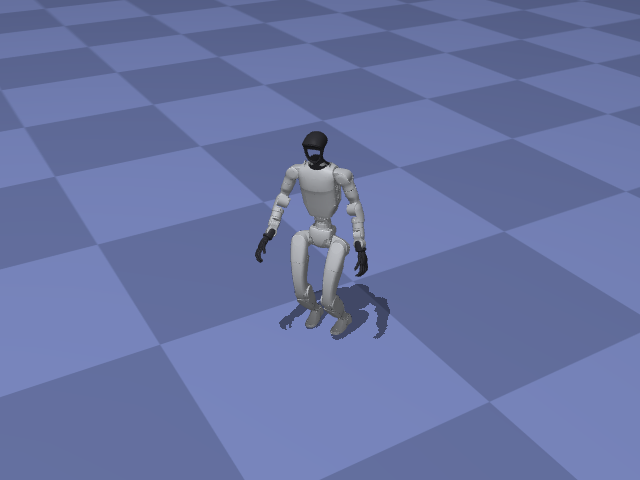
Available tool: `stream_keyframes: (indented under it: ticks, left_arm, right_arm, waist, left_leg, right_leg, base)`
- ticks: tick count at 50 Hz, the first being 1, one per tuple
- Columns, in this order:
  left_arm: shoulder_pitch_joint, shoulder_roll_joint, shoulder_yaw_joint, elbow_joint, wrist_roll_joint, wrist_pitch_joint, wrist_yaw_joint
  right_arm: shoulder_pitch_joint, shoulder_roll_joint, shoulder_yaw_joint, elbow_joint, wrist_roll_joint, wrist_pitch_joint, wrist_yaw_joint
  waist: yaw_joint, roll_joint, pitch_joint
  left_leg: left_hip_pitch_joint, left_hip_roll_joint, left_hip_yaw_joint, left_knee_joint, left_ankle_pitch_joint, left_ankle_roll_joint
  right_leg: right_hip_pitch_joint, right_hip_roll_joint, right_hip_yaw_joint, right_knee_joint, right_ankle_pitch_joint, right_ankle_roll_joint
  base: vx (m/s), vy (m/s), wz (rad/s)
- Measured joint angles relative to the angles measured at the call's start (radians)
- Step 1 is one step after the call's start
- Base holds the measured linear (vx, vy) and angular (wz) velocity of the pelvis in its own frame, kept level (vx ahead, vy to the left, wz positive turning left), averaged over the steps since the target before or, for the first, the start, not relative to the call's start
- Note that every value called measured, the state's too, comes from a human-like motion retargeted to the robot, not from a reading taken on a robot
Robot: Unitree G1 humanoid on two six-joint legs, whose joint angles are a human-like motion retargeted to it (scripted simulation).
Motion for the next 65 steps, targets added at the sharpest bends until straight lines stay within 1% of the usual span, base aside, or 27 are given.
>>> stream_keyframes:
  ticks: [5, 7, 10, 13, 17, 20, 23, 25, 27, 28, 30, 32, 35, 38, 41, 42, 43, 45, 47, 50, 52, 55, 60, 65]
  left_arm:
    - [-0.003, 0.025, 0.039, -0.023, 0.01, -0.009, 0.03]
    - [-0.011, 0.033, 0.046, -0.029, 0.016, -0.01, 0.034]
    - [-0.025, 0.045, 0.045, -0.033, 0.031, -0.01, 0.032]
    - [-0.039, 0.051, 0.036, -0.033, 0.048, -0.009, 0.026]
    - [-0.054, 0.051, 0.016, -0.034, 0.068, -0.009, 0.017]
    - [-0.059, 0.047, 0.002, -0.037, 0.076, -0.012, 0.01]
    - [-0.061, 0.04, -0.009, -0.04, 0.077, -0.016, 0.003]
    - [-0.05, 0.03, -0.015, -0.041, 0.079, -0.019, 0.002]
    - [-0.05, 0.029, -0.016, -0.042, 0.079, -0.022, -0.001]
    - [-0.042, 0.023, -0.017, -0.042, 0.079, -0.023, 0.0]
    - [-0.037, 0.021, -0.014, -0.04, 0.079, -0.028, 0.001]
    - [-0.024, 0.014, -0.011, -0.037, 0.083, -0.031, 0.006]
    - [-0.003, 0.004, -0.004, -0.029, 0.09, -0.034, 0.014]
    - [0.015, -0.004, 0.004, -0.017, 0.093, -0.035, 0.025]
    - [0.027, -0.008, 0.01, -0.007, 0.095, -0.034, 0.041]
    - [0.029, -0.009, 0.01, -0.004, 0.095, -0.034, 0.047]
    - [0.029, -0.011, 0.009, -0.002, 0.095, -0.034, 0.053]
    - [0.027, -0.015, 0.007, -0.001, 0.096, -0.033, 0.064]
    - [0.021, -0.019, 0.001, -0.003, 0.101, -0.032, 0.077]
    - [0.006, -0.022, -0.008, -0.009, 0.109, -0.033, 0.098]
    - [-0.001, -0.021, -0.01, -0.014, 0.115, -0.035, 0.115]
    - [-0.01, -0.015, -0.014, -0.021, 0.122, -0.034, 0.142]
    - [-0.018, 0.0, -0.016, -0.04, 0.14, -0.029, 0.176]
    - [-0.02, 0.009, -0.021, -0.065, 0.166, -0.028, 0.197]
  right_arm:
    - [0.024, 0.033, -0.011, 0.067, -0.005, 0.01, 0.036]
    - [0.037, 0.044, -0.015, 0.103, -0.007, 0.015, 0.055]
    - [0.053, 0.06, -0.024, 0.157, -0.008, 0.022, 0.079]
    - [0.068, 0.071, -0.033, 0.203, -0.008, 0.027, 0.093]
    - [0.086, 0.078, -0.048, 0.244, -0.003, 0.033, 0.102]
    - [0.097, 0.082, -0.057, 0.262, 0.002, 0.037, 0.106]
    - [0.103, 0.082, -0.064, 0.275, 0.006, 0.037, 0.109]
    - [0.113, 0.083, -0.063, 0.281, 0.006, 0.036, 0.107]
    - [0.105, 0.08, -0.066, 0.285, 0.007, 0.032, 0.11]
    - [0.109, 0.081, -0.064, 0.285, 0.006, 0.03, 0.108]
    - [0.101, 0.078, -0.065, 0.284, 0.006, 0.024, 0.106]
    - [0.097, 0.077, -0.063, 0.28, 0.003, 0.017, 0.102]
    - [0.092, 0.08, -0.059, 0.27, -0.005, 0.007, 0.093]
    - [0.085, 0.08, -0.052, 0.252, -0.019, -0.002, 0.08]
    - [0.08, 0.08, -0.041, 0.233, -0.034, -0.01, 0.066]
    - [0.079, 0.078, -0.037, 0.226, -0.039, -0.012, 0.061]
    - [0.077, 0.075, -0.033, 0.219, -0.045, -0.013, 0.055]
    - [0.074, 0.068, -0.024, 0.206, -0.055, -0.013, 0.043]
    - [0.069, 0.057, -0.017, 0.197, -0.063, -0.01, 0.03]
    - [0.06, 0.04, -0.01, 0.186, -0.072, -0.005, 0.014]
    - [0.052, 0.033, -0.007, 0.182, -0.071, -0.002, 0.003]
    - [0.037, 0.026, -0.006, 0.179, -0.063, 0.0, -0.013]
    - [0.02, 0.017, -0.024, 0.179, -0.034, 0.006, -0.042]
    - [0.015, 0.014, -0.061, 0.16, -0.012, 0.008, -0.083]
  waist:
    - [-0.026, -0.072, 0.009]
    - [-0.043, -0.106, 0.007]
    - [-0.071, -0.148, 0.0]
    - [-0.091, -0.164, -0.014]
    - [-0.121, -0.168, -0.032]
    - [-0.134, -0.166, -0.042]
    - [-0.134, -0.166, -0.05]
    - [-0.132, -0.182, -0.042]
    - [-0.121, -0.179, -0.058]
    - [-0.118, -0.191, -0.053]
    - [-0.107, -0.192, -0.064]
    - [-0.097, -0.198, -0.061]
    - [-0.078, -0.181, -0.06]
    - [-0.062, -0.13, -0.061]
    - [-0.047, -0.081, -0.055]
    - [-0.041, -0.063, -0.051]
    - [-0.034, -0.047, -0.047]
    - [-0.019, -0.015, -0.036]
    - [-0.002, 0.011, -0.023]
    - [0.024, 0.04, -0.009]
    - [0.031, 0.039, -0.002]
    - [0.03, 0.025, 0.006]
    - [-0.001, -0.001, 0.009]
    - [-0.053, 0.005, 0.011]
  left_leg:
    - [0.063, -0.075, 0.055, -0.087, 0.007, 0.014]
    - [0.078, -0.111, 0.071, -0.123, 0.014, 0.016]
    - [0.094, -0.151, 0.092, -0.176, 0.023, 0.014]
    - [0.103, -0.152, 0.118, -0.227, 0.028, 0.005]
    - [0.12, -0.139, 0.136, -0.294, 0.037, -0.011]
    - [0.135, -0.119, 0.15, -0.331, 0.04, -0.025]
    - [0.154, -0.096, 0.167, -0.36, 0.041, -0.038]
    - [0.15, -0.09, 0.187, -0.307, 0.022, -0.044]
    - [0.174, -0.071, 0.198, -0.359, 0.032, -0.05]
    - [0.171, -0.07, 0.208, -0.324, 0.02, -0.053]
    - [0.199, -0.053, 0.219, -0.364, 0.027, -0.059]
    - [0.217, -0.034, 0.234, -0.349, 0.021, -0.066]
    - [0.216, 0.035, 0.261, -0.281, 0.007, -0.086]
    - [0.18, 0.168, 0.297, -0.143, 0.0, -0.125]
    - [0.135, 0.299, 0.293, 0.028, 0.029, -0.164]
    - [0.116, 0.343, 0.281, 0.086, 0.035, -0.168]
    - [0.094, 0.387, 0.268, 0.144, 0.021, -0.158]
    - [0.053, 0.452, 0.229, 0.253, 0.028, -0.151]
    - [0.014, 0.476, 0.179, 0.329, 0.043, -0.153]
    - [-0.043, 0.473, 0.106, 0.366, 0.035, -0.152]
    - [-0.072, 0.436, 0.062, 0.335, 0.018, -0.149]
    - [-0.1, 0.367, -0.006, 0.246, 0.002, -0.143]
    - [-0.107, 0.254, -0.123, 0.109, 0.021, -0.146]
    - [-0.081, 0.21, -0.161, 0.079, 0.029, -0.146]
  right_leg:
    - [-0.035, -0.088, 0.027, 0.14, -0.037, 0.051]
    - [-0.067, -0.124, 0.044, 0.222, -0.039, 0.088]
    - [-0.127, -0.191, 0.046, 0.343, -0.011, 0.139]
    - [-0.193, -0.317, -0.016, 0.424, -0.009, 0.112]
    - [-0.268, -0.41, -0.043, 0.423, 0.0, 0.103]
    - [-0.303, -0.448, -0.058, 0.374, 0.008, 0.104]
    - [-0.319, -0.467, -0.079, 0.316, 0.014, 0.109]
    - [-0.324, -0.495, -0.086, 0.321, 0.009, 0.115]
    - [-0.316, -0.49, -0.12, 0.276, 0.005, 0.11]
    - [-0.315, -0.503, -0.123, 0.29, -0.008, 0.111]
    - [-0.292, -0.487, -0.151, 0.249, -0.034, 0.102]
    - [-0.266, -0.472, -0.163, 0.231, -0.071, 0.093]
    - [-0.231, -0.406, -0.182, 0.184, -0.103, 0.069]
    - [-0.191, -0.292, -0.207, 0.121, -0.107, 0.043]
    - [-0.156, -0.174, -0.208, 0.074, -0.104, 0.016]
    - [-0.143, -0.133, -0.204, 0.054, -0.099, 0.006]
    - [-0.129, -0.094, -0.198, 0.033, -0.093, -0.003]
    - [-0.102, -0.017, -0.175, -0.006, -0.08, -0.02]
    - [-0.077, 0.047, -0.136, -0.04, -0.064, -0.029]
    - [-0.042, 0.121, -0.059, -0.099, -0.027, -0.031]
    - [-0.032, 0.14, 0.0, -0.109, -0.018, -0.026]
    - [-0.025, 0.152, 0.089, -0.103, -0.014, -0.015]
    - [-0.029, 0.157, 0.231, -0.066, -0.024, 0.006]
    - [-0.042, 0.178, 0.343, -0.007, -0.048, 0.02]
  base:
    - [0.11, 0.11, -0.06]
    - [0.07, 0.08, 0.11]
    - [0.06, 0.06, 0.05]
    - [0.06, 0.03, -0.17]
    - [0.09, -0.01, -0.07]
    - [0.1, -0.07, -0.17]
    - [0.1, -0.13, -0.32]
    - [0.07, -0.17, -0.43]
    - [0.13, -0.21, -0.53]
    - [0.11, -0.22, -0.57]
    - [0.16, -0.24, -0.62]
    - [0.15, -0.25, -0.7]
    - [0.12, -0.24, -0.82]
    - [0.13, -0.22, -0.85]
    - [0.14, -0.19, -0.96]
    - [0.13, -0.18, -1.09]
    - [0.13, -0.17, -1.12]
    - [0.14, -0.14, -1.21]
    - [0.15, -0.1, -1.38]
    - [0.16, -0.05, -1.54]
    - [0.16, 0.01, -1.6]
    - [0.16, 0.06, -1.56]
    - [0.12, 0.14, -1.41]
    - [0.07, 0.25, -1.13]
